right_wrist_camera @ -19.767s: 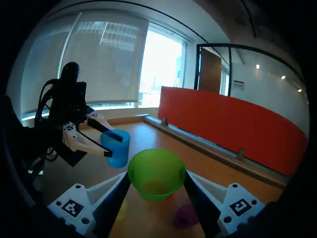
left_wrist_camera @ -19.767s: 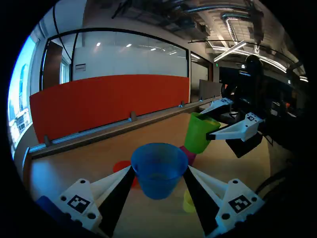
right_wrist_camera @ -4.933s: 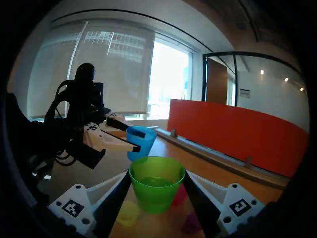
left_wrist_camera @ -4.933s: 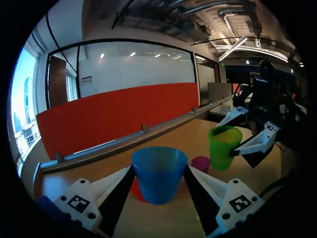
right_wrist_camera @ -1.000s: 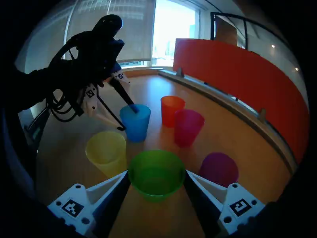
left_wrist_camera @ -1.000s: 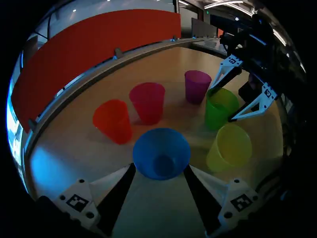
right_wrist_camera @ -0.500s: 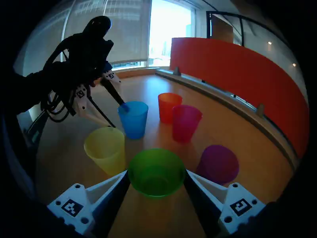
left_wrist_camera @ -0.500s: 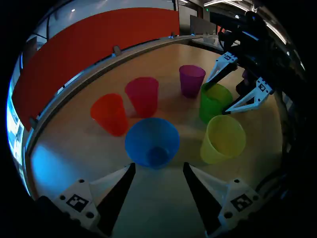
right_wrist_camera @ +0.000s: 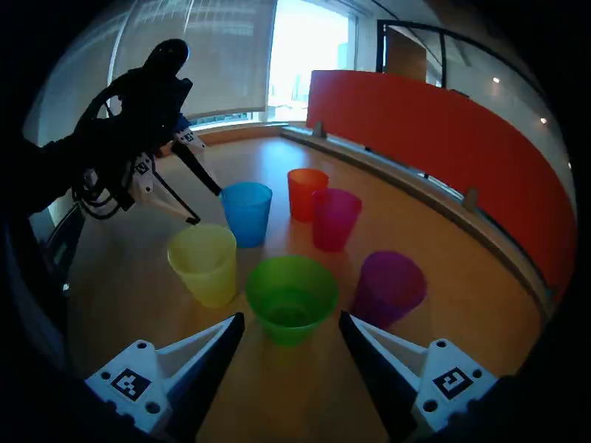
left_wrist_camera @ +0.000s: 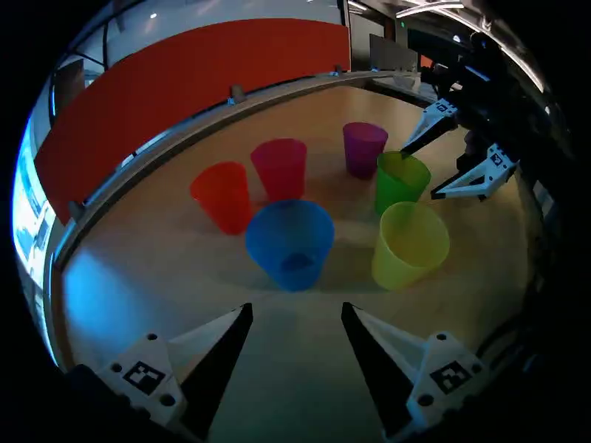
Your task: Pour water
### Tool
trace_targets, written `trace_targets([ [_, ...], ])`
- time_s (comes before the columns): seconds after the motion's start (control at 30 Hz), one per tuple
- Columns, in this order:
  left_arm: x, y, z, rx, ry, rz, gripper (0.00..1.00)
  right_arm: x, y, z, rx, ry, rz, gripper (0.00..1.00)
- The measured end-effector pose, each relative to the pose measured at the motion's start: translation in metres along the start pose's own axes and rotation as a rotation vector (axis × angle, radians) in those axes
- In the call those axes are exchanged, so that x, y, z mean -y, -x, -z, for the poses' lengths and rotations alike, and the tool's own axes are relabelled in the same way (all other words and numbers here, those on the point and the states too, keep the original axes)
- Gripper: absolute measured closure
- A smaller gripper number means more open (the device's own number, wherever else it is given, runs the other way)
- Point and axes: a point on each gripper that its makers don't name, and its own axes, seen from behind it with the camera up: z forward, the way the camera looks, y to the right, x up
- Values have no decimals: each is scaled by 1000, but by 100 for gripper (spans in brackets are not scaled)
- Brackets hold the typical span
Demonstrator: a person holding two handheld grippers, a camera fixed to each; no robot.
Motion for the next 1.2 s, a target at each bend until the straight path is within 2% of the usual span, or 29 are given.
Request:
trace_targets([
  [0.17, 5, -2, 21, -57, -56, 39, 11, 3, -5, 26, -29, 31, -21, 0],
  [0.37, 10, -13, 55, -176, -151, 87, 11, 6, -22, 58, -103, 94, -47, 0],
  [0.57, 23, -23, 97, -320, -290, 128, 11, 5, -42, 85, -203, 188, -83, 0],
  [0.77, 35, -27, 133, -456, -410, 191, 11, -13, -58, 115, -324, 326, -141, 0],
  [0.87, 37, -29, 146, -515, -451, 216, 11, -25, -60, 129, -377, 397, -183, 0],
  [1.07, 47, -31, 170, -623, -570, 271, 11, -41, -59, 156, -465, 519, -267, 0],
  [1.2, 49, -28, 173, -668, -609, 313, 11, -50, -55, 166, -502, 588, -307, 0],
])
